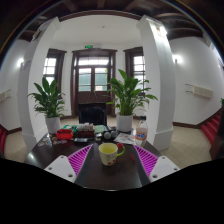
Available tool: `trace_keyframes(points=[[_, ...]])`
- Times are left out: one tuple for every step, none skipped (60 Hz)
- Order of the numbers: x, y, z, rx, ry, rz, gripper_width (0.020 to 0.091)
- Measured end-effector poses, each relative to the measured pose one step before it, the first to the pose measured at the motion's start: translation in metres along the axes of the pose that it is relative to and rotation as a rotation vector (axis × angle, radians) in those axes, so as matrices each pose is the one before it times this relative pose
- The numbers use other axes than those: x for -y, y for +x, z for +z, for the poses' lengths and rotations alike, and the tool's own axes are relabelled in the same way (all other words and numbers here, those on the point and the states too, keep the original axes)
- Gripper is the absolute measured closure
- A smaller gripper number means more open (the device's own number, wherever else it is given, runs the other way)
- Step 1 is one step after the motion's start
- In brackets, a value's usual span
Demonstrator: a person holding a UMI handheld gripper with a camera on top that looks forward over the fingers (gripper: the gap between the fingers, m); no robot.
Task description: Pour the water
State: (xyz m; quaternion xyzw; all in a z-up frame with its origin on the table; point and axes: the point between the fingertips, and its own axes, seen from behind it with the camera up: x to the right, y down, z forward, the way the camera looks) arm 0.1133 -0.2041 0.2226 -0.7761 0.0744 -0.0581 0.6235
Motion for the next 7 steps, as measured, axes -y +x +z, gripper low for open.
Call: trace_keyframes(points=[[-0.00019,-0.00145,0.00010,0.00139,-0.00162,-0.0030,0.0322],[-0.00018,-0.00129,-0.00010,0.00070,-0.00203,-0.0022,0.0321],[-0.00038,-0.00079,0.00042,0.00053,-0.00194,-0.0017,0.0321],[-0.00062,-0.00105,-0.00006,0.00008,-0.00192,-0.0016,0.0321],[-0.00059,-0.00067,0.00029,-0.00052,-0.00132,-0.0010,0.0321],[-0.00043,-0.00051,0.00019,-0.00087,-0.00103,-0.0013,0.0321],[-0.00055,0.00254,-0.00039,0.00001,-0.00112,-0.0015,0.0322]])
